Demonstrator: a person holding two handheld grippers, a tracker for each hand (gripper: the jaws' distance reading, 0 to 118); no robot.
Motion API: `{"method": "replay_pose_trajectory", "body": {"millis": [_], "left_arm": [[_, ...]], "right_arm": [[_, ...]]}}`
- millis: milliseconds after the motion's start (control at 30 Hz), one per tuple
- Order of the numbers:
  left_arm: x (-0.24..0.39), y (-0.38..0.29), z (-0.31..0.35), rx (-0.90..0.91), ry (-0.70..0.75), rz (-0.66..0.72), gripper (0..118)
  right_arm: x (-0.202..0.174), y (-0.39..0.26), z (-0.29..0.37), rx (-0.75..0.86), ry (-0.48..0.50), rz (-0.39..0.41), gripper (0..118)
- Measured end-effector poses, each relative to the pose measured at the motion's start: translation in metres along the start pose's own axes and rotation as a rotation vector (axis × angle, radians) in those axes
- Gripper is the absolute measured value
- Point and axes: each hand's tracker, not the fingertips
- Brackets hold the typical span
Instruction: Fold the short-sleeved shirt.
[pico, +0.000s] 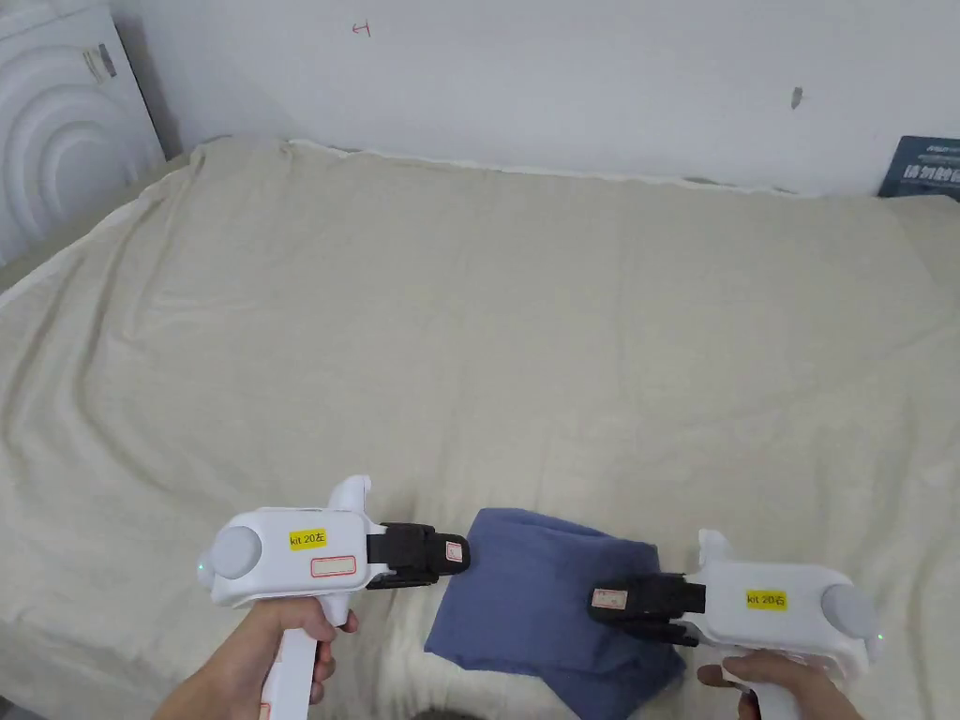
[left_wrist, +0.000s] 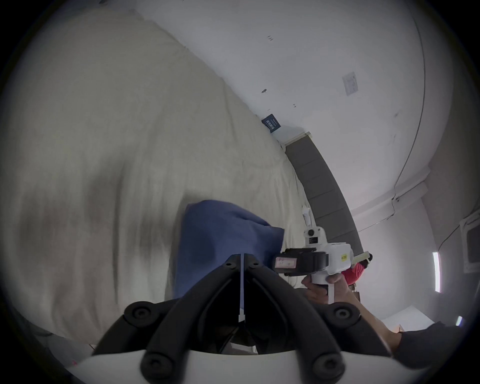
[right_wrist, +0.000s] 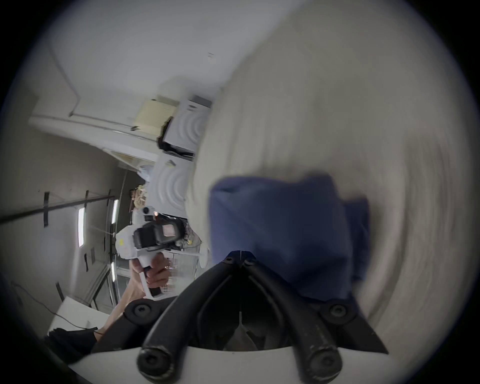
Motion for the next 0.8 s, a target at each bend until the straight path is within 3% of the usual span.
{"method": "replay_pose_trajectory", "body": {"millis": [67,133,233,267,367,400,467,600,633,667,733,800], "left_arm": [[0.002,-0.005,-0.006,-0.004,0.008,-0.014,3],[0.002,-0.005,-0.012,-0.012,0.015,-0.025,3],[-0.001,-0.003,-0.010,0.018,0.110,-0.065,4],[-0.002,-0.002,-0.008,0.047,0.138,-0.058,14],[-0.008,-0.001,-0.008,0.044,0.118,-0.020,99],[-0.008,-0.002,-0.011,0.024,0.109,-0.002,118],[-0.005,-0.007,-0.020,0.008,0.038,0.000,118],[0.004,-0.015,-0.048,-0.046,0.196,-0.077,118],[0.006,-0.016,-0.056,-0.080,0.219,-0.085,113],[0.009,-0.019,-0.064,-0.133,0.233,-0.041,101],[0.023,-0.024,-0.064,-0.057,0.299,-0.057,53],[0.031,-0.028,-0.064,-0.096,0.401,-0.157,38]], "right_arm": [[0.009,-0.002,-0.002,-0.008,-0.123,-0.032,0],[0.022,-0.003,-0.008,0.023,-0.023,-0.067,0],[0.024,-0.006,-0.009,0.034,-0.031,-0.096,0],[0.025,-0.006,-0.009,0.035,-0.031,-0.101,0],[0.030,-0.007,-0.008,0.039,-0.009,-0.113,0],[0.030,-0.008,-0.008,0.039,-0.007,-0.112,0],[0.030,-0.007,-0.008,0.037,-0.003,-0.111,0],[0.030,-0.008,-0.007,0.038,0.004,-0.106,0],[0.030,-0.010,-0.006,0.041,0.007,-0.108,0],[0.029,-0.011,-0.007,0.049,0.011,-0.119,0],[0.029,-0.014,-0.008,0.060,0.012,-0.130,0],[0.027,-0.016,-0.010,0.072,0.017,-0.141,0]]}}
